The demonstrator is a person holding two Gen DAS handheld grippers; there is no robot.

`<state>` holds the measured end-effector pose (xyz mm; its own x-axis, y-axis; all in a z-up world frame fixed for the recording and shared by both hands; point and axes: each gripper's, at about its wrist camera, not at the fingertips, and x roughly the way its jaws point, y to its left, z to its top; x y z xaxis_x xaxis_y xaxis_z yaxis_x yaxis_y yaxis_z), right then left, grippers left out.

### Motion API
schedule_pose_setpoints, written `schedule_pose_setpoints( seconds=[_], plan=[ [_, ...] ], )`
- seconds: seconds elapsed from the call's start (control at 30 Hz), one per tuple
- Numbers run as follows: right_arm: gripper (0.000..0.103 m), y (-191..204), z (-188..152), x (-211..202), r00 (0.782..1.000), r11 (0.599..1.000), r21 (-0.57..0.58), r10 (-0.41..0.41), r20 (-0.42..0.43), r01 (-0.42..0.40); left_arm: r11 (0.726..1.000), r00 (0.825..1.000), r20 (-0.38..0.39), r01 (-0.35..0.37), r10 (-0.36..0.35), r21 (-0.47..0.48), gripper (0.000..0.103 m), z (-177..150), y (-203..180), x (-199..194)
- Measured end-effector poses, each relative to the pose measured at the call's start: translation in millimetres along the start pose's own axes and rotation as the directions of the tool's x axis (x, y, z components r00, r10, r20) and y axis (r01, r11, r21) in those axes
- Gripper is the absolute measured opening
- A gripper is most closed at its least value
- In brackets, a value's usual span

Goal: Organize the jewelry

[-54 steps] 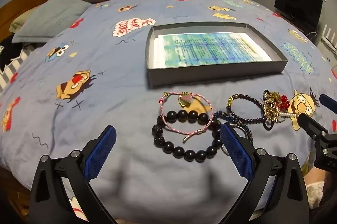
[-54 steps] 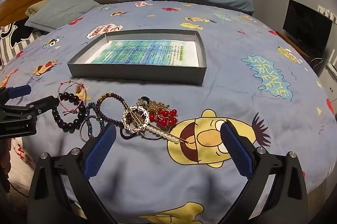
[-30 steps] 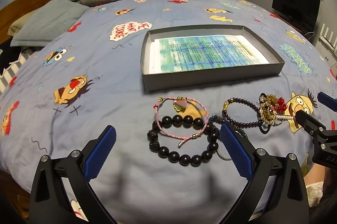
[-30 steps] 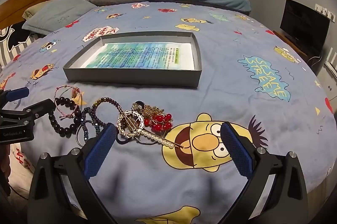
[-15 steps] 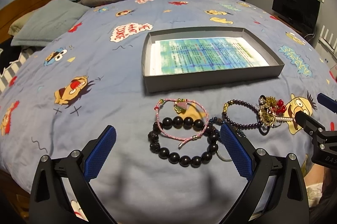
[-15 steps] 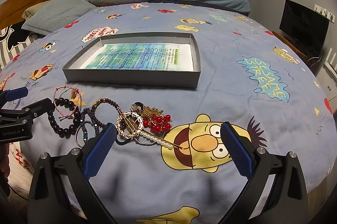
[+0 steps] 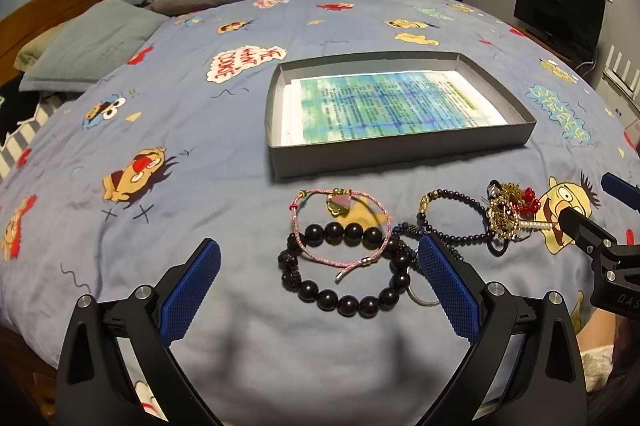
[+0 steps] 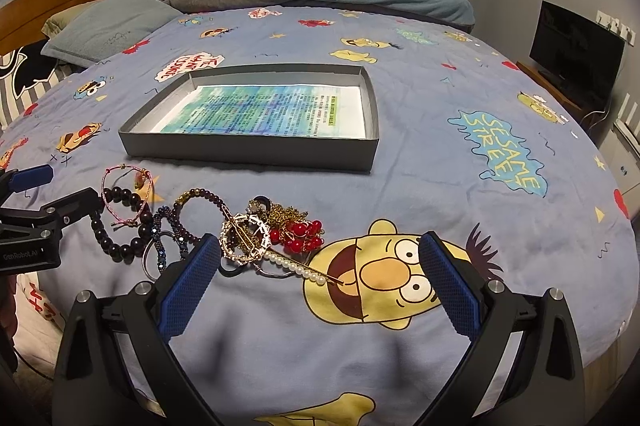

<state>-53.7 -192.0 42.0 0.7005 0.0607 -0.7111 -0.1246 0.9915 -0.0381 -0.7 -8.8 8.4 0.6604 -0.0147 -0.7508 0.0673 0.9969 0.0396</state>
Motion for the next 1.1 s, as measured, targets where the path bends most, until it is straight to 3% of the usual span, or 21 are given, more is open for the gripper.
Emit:
schedule_pose_setpoints(
  seconds=[1.1],
  plan=[
    [0.098,0.2,2.1,-1.4,1.000,1.000,-0.011,0.002,-0.001,-0.002,1.000,1.000,-0.005,0.006,-0.006,0.003,0.098,2.1,1.6,-2.1]
  ],
)
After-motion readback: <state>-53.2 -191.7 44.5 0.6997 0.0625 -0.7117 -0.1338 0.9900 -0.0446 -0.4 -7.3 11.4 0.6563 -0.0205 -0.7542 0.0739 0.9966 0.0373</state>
